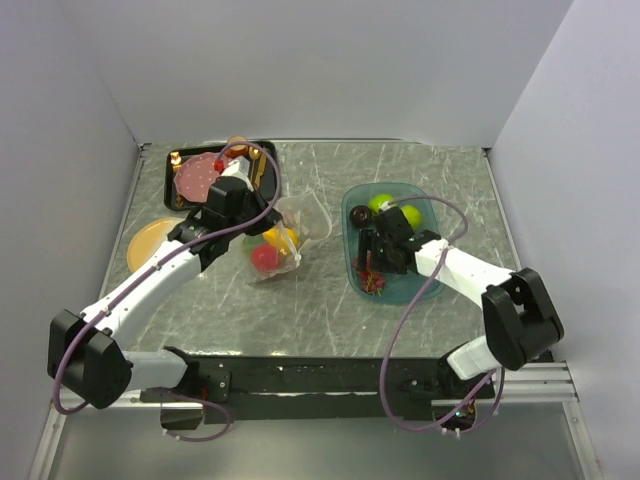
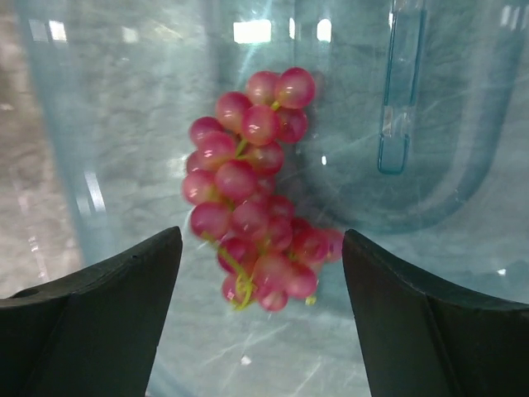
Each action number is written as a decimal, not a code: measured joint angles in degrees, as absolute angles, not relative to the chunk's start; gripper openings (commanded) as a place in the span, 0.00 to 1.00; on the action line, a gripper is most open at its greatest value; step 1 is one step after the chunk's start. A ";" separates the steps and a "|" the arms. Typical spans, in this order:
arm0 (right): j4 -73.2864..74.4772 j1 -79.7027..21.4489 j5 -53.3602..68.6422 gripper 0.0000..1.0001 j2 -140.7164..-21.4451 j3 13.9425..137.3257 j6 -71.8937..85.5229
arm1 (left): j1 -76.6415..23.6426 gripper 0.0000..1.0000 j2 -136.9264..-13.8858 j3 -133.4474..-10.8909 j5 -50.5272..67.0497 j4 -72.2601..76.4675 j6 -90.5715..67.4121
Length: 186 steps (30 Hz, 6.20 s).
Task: Place the food in the zip-top bag and seal the zipper
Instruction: Pick up the fake fruit from the bin, then place the fake fruit in the zipper food storage bag, then pick up the fake fruit from the bin, then place the fake fruit in the zipper food storage bag.
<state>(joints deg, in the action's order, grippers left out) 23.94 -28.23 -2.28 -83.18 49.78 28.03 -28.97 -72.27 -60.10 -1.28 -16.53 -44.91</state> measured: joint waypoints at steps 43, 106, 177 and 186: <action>12.32 -35.05 4.45 0.34 -82.78 68.79 35.92 | -28.97 0.01 -75.02 -60.12 2.74 -16.58 -44.66; 26.44 -18.72 0.08 0.70 -112.92 86.11 31.92 | -28.97 0.01 -73.97 -60.14 3.20 -17.19 -44.23; 15.88 -34.76 9.15 0.86 -95.79 74.22 38.13 | -28.97 0.01 -74.89 -60.66 5.26 -16.51 -44.47; 16.25 -34.41 6.07 0.91 -93.80 73.73 37.39 | -28.97 0.01 -74.89 -60.64 5.34 -15.75 -44.69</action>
<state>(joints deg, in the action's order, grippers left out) 16.25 -34.41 6.07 -93.80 73.73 37.39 -28.97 -74.89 -60.64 5.34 -15.75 -44.69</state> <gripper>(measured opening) 0.911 0.012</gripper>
